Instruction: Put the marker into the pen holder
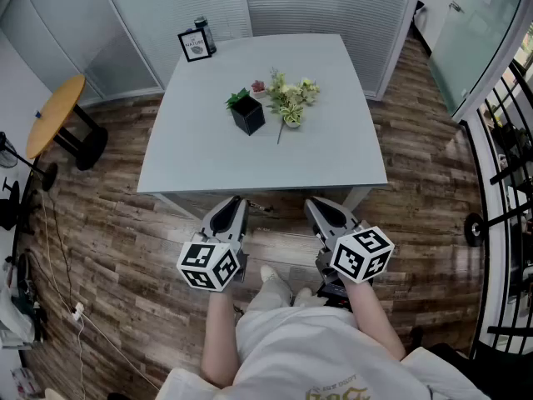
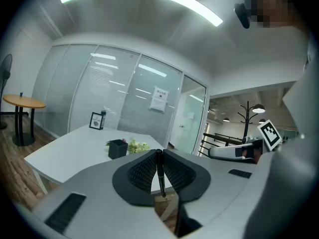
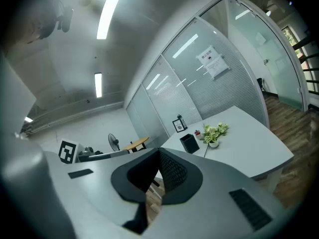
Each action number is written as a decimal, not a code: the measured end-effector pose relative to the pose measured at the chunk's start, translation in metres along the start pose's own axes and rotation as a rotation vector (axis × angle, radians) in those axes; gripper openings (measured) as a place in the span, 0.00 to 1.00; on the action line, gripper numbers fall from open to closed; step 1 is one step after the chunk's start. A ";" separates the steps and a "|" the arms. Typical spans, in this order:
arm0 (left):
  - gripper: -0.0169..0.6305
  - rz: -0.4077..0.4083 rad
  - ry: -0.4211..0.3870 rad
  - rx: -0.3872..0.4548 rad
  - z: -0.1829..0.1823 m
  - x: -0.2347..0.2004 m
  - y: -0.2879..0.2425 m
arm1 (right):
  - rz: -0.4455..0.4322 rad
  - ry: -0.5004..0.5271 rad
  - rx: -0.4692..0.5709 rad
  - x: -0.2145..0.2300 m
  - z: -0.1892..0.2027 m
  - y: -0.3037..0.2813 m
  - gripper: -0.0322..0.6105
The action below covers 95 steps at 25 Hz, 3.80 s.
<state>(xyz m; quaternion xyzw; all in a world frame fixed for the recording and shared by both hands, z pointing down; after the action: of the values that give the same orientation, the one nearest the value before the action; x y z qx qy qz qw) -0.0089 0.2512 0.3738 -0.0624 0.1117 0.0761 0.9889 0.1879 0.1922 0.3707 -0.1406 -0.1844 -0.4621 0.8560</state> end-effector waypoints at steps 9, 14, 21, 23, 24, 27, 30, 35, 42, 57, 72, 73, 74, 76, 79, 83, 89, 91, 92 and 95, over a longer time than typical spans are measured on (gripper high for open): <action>0.10 0.005 0.004 0.000 0.004 0.008 0.011 | 0.002 0.027 -0.003 -0.006 0.002 0.011 0.08; 0.10 0.014 0.019 0.010 0.002 0.012 0.015 | 0.007 0.049 0.003 -0.008 0.001 0.015 0.08; 0.10 -0.007 0.004 0.019 -0.004 0.014 0.024 | 0.015 0.070 0.022 -0.012 -0.005 0.021 0.08; 0.10 -0.015 0.001 0.024 -0.007 0.014 0.026 | 0.015 0.070 0.023 -0.011 -0.005 0.021 0.08; 0.10 -0.018 0.000 0.027 -0.009 0.015 0.027 | 0.014 0.069 0.023 -0.010 -0.006 0.022 0.08; 0.10 -0.029 0.000 0.033 -0.009 0.014 0.028 | 0.010 0.067 0.017 -0.008 -0.003 0.021 0.08; 0.10 -0.036 0.001 0.028 -0.006 0.013 0.027 | 0.008 0.066 0.004 -0.006 0.001 0.018 0.08; 0.10 -0.011 0.011 0.017 -0.006 0.004 0.010 | 0.014 0.063 0.000 0.005 -0.004 0.002 0.08; 0.10 0.005 0.033 0.008 -0.009 -0.040 -0.044 | 0.038 0.067 -0.032 0.034 -0.007 -0.054 0.08; 0.10 0.104 0.096 -0.055 -0.055 -0.200 -0.228 | 0.174 0.027 -0.070 0.108 -0.044 -0.253 0.08; 0.10 0.223 0.091 -0.065 -0.086 -0.269 -0.320 | 0.282 0.044 -0.026 0.135 -0.071 -0.341 0.08; 0.10 0.230 0.087 -0.064 -0.088 -0.270 -0.322 | 0.291 0.046 -0.022 0.135 -0.072 -0.340 0.08; 0.10 0.238 0.083 -0.064 -0.089 -0.269 -0.324 | 0.301 0.044 -0.019 0.136 -0.072 -0.338 0.08; 0.10 0.250 0.073 -0.068 -0.091 -0.267 -0.326 | 0.317 0.039 -0.010 0.137 -0.073 -0.334 0.08; 0.10 0.256 0.056 -0.074 -0.091 -0.265 -0.329 | 0.323 0.034 0.009 0.139 -0.075 -0.329 0.08; 0.10 0.252 0.040 -0.078 -0.090 -0.263 -0.332 | 0.320 0.031 0.023 0.140 -0.075 -0.327 0.08; 0.10 0.239 0.018 -0.082 -0.089 -0.261 -0.335 | 0.313 0.025 0.021 0.149 -0.075 -0.326 0.08; 0.10 0.236 0.013 -0.084 -0.089 -0.260 -0.336 | 0.311 0.026 0.021 0.152 -0.077 -0.328 0.08; 0.10 0.233 0.011 -0.085 -0.090 -0.261 -0.337 | 0.309 0.027 0.021 0.154 -0.078 -0.329 0.08; 0.10 0.226 0.004 -0.089 -0.087 -0.262 -0.339 | 0.301 0.028 0.014 0.155 -0.077 -0.332 0.08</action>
<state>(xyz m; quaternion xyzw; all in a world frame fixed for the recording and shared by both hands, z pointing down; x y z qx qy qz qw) -0.2240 -0.1293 0.3857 -0.0936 0.1163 0.1920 0.9700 0.0006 -0.1312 0.3948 -0.1544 -0.1526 -0.3291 0.9190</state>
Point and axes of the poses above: the fingertips, and each gripper's own axes: y backward along the fingers, x to its right, z out of its underside, the point moved 5 cm from there along y, backward along the fingers, and after that the axes turned 6 degrees about x, right-handed, at the moved point
